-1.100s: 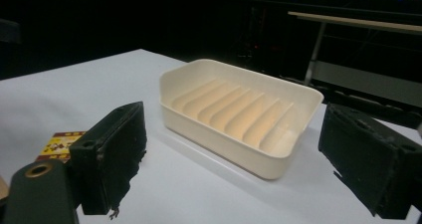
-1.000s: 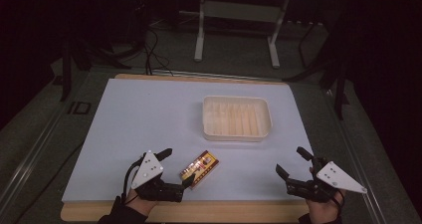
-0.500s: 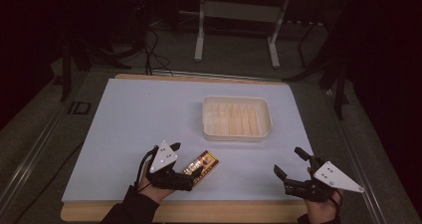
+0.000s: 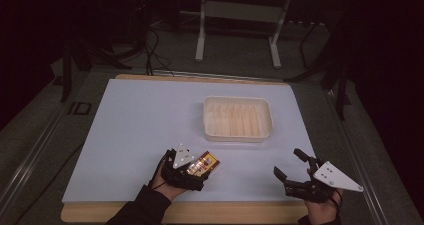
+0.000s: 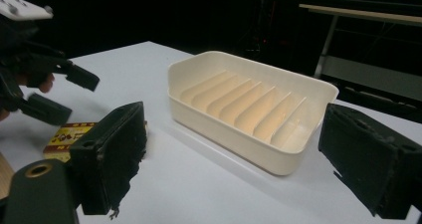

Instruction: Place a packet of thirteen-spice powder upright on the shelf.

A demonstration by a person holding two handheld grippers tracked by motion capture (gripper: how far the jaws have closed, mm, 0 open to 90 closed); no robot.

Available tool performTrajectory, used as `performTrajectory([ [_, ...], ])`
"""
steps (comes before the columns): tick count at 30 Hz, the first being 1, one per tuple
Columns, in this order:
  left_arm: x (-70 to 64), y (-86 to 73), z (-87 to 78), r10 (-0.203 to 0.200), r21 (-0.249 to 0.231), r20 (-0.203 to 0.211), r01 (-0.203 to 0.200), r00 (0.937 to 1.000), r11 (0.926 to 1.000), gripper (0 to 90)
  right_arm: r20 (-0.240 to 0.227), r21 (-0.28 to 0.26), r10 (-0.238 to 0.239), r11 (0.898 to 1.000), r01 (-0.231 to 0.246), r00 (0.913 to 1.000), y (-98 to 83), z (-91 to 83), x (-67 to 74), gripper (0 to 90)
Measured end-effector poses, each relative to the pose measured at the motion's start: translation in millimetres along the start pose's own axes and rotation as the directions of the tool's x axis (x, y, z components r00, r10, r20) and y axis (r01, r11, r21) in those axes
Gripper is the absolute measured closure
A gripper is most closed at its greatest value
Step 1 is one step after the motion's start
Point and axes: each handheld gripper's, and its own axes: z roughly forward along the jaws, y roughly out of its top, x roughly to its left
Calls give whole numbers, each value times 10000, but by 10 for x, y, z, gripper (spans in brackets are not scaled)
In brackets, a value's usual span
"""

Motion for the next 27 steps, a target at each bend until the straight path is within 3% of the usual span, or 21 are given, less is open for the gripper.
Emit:
performTrajectory([
  [3,-13,-27,79,24,254,-28,-24,10000,9997,43,-36,50,44,10000,-44,10000,-4,3,1,114],
  [7,-47,-73,183,169,703,-407,-140,9990,9974,63,-85,77,109,9999,-108,9999,-10,9,1,114],
  [16,-58,-99,319,253,1315,-346,-206,9991,9911,156,-239,199,202,9996,-198,9995,-25,23,-5,114],
  [23,-78,-95,404,368,2046,-738,-210,9966,9786,214,-246,238,213,9995,-208,9995,-29,24,-8,114],
  [27,-75,-100,400,300,2145,-575,-170,9979,9766,293,-229,268,261,9993,-255,9994,-30,23,-13,114],
])
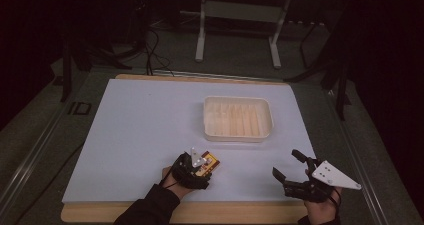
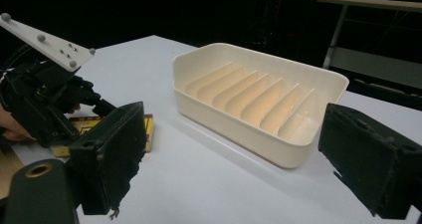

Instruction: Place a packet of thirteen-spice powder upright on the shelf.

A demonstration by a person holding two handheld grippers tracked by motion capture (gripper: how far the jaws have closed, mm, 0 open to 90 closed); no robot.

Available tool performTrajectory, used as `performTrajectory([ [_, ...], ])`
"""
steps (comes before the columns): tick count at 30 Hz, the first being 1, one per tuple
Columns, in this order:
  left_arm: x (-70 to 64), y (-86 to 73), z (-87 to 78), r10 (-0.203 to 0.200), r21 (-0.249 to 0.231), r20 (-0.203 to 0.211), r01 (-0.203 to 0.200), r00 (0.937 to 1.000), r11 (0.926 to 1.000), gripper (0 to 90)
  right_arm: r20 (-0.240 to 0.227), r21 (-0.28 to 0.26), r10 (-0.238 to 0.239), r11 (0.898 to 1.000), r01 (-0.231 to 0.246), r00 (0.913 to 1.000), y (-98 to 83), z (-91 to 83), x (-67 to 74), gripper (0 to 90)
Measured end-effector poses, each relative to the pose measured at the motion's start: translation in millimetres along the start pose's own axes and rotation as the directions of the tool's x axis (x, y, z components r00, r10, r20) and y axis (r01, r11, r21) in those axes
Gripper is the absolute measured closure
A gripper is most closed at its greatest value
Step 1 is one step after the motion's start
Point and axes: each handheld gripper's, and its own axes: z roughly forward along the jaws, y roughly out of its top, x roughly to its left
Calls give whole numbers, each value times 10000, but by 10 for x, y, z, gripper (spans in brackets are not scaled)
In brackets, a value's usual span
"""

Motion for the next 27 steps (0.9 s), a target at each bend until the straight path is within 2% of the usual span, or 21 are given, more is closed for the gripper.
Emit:
performTrajectory([
  [4,-3,4,-10,-91,53,-112,91,9999,9999,326,6,8,6,10000,-6,10000,-2,3,-2,114],
  [7,29,0,-23,-225,64,-16,225,9997,9997,331,21,12,11,10000,-11,10000,1,-1,-1,114],
  [11,51,18,-101,-169,-265,-134,166,9998,9995,333,31,14,11,10000,-11,10000,1,-4,-5,114],
  [16,63,55,-235,-99,-900,76,106,9999,9959,335,61,21,15,10000,-15,10000,1,-5,-5,114],
  [17,63,55,-235,-99,-900,76,106,9999,9959,335,61,21,15,10000,-15,10000,1,-5,-5,114],
  [22,-28,107,-375,119,-1606,241,-78,9996,9870,336,124,3,19,10000,-19,9999,1,-3,-10,114],
  [25,-75,127,-427,141,-1891,244,-92,9996,9819,336,148,-8,-52,10000,52,9999,0,-2,-5,115],
  [27,-101,135,-468,114,-2179,365,-32,9993,9760,336,148,-41,-97,9999,98,9998,2,-2,-4,115],
])
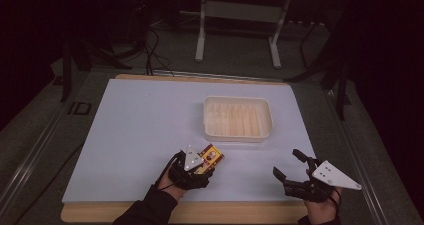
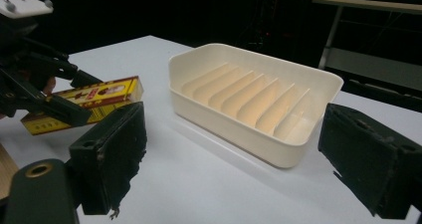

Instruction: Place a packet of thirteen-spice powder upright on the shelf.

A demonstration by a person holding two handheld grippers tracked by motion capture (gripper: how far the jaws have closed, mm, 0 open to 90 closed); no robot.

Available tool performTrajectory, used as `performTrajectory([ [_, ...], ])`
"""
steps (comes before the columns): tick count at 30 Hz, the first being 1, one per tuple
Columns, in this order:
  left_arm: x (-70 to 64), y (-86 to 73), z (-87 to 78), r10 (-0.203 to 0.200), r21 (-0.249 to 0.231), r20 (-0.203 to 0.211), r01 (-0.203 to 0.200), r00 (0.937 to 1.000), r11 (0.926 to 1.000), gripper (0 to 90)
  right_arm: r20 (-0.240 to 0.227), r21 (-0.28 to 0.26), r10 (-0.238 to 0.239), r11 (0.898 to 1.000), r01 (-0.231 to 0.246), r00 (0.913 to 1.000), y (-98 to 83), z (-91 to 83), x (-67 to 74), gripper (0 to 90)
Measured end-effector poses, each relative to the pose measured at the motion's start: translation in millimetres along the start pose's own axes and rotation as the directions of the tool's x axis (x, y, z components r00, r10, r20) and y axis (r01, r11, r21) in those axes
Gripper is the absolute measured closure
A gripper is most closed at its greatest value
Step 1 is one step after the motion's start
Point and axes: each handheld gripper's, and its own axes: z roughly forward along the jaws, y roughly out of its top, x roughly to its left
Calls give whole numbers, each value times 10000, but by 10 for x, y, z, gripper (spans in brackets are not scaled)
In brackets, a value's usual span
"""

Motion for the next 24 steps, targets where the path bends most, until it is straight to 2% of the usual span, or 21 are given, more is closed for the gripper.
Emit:
performTrajectory([
  [6,-68,57,-66,-42,-679,213,57,9998,9977,336,18,1,-84,10000,84,10000,8,9,12,126],
  [10,-84,79,-84,-83,-833,436,119,9990,9965,336,136,-139,-111,9998,112,9998,38,-6,22,127],
  [15,-108,107,-124,-47,-1263,587,122,9983,9919,336,26,-315,119,9994,-118,9999,114,-31,68,129],
  [18,-117,121,-147,-141,-1559,736,254,9972,9874,335,-167,-444,295,9986,-302,9994,169,-39,105,131],
  [19,-124,123,-154,-164,-1718,701,283,9974,9847,336,-145,-435,248,9987,-254,9996,187,-37,117,136],
  [21,-129,132,-162,-203,-1860,911,370,9956,9819,335,-369,-246,426,9988,-435,9984,229,-24,138,139],
  [23,-142,135,-163,-127,-1996,1042,334,9945,9793,335,-96,-21,339,9994,-339,9994,282,-9,169,140],
  [24,-151,135,-163,-36,-2033,1067,254,9943,9788,335,-174,-26,433,9991,-434,9989,299,-7,175,140],
])
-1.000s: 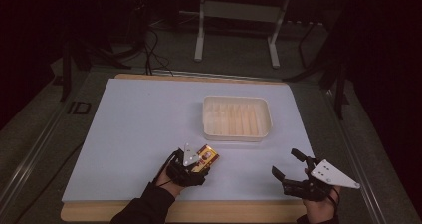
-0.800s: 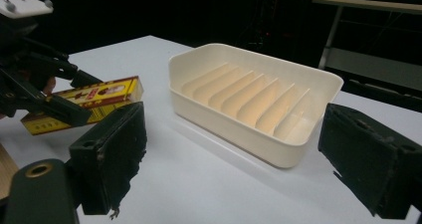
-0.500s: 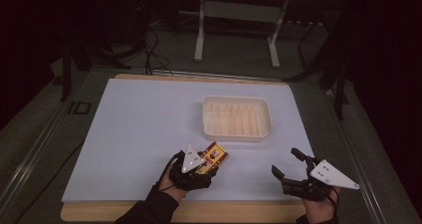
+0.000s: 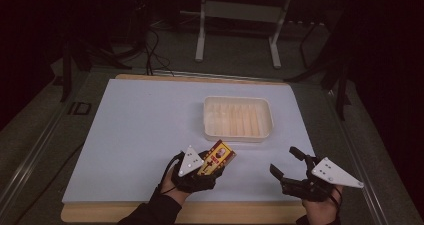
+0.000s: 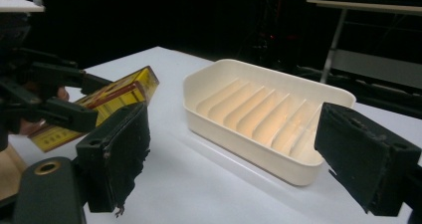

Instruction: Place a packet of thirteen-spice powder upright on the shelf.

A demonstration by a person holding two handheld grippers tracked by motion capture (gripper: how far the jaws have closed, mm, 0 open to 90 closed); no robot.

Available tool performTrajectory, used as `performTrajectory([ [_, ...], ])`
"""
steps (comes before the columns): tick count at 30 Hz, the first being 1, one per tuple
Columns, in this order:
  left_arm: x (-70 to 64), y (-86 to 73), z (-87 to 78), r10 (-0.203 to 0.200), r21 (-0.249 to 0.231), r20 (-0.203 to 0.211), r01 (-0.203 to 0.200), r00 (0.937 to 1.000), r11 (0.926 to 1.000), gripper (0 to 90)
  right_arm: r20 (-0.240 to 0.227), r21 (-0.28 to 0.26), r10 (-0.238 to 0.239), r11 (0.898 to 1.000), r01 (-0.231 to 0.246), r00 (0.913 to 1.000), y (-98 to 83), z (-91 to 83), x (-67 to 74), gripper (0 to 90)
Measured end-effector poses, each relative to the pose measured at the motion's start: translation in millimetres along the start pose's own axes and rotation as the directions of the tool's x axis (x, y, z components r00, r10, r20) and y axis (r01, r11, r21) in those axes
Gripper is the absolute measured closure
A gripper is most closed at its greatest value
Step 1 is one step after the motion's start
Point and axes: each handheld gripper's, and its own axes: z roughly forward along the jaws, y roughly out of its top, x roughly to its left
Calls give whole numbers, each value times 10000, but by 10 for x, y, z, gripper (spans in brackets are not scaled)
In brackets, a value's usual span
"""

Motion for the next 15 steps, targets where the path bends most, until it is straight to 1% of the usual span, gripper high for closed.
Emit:
performTrajectory([
  [1,-9,-3,-1,73,-125,62,-73,10000,9999,335,-83,-59,124,9999,-125,9999,23,5,9,140],
  [2,-16,-4,-1,126,-228,188,-122,9997,9997,335,-48,-39,119,9999,-119,9999,48,13,17,140],
  [4,-40,0,-1,196,-384,187,-189,9996,9991,335,-250,-187,269,9995,-273,9993,101,24,29,138],
  [5,-46,1,-5,188,-568,349,-168,9992,9982,335,-291,-195,351,9992,-357,9990,130,30,37,138],
  [7,-66,4,-11,350,-857,304,-323,9989,9958,335,-451,-229,428,9988,-439,9981,187,52,54,138],
  [8,-68,3,-14,359,-1071,434,-310,9984,9938,335,-511,-267,415,9987,-429,9978,214,63,64,138],
  [11,-80,4,-22,454,-1647,649,-341,9969,9857,335,-827,-297,628,9974,-654,9946,293,105,97,138],
  [13,-88,3,-27,573,-1949,693,-428,9960,9799,335,-944,-299,652,9972,-683,9934,336,135,125,138],
  [15,-96,4,-35,703,-2278,667,-534,9953,9722,334,-1167,-366,724,9963,-771,9905,369,173,153,138],
])
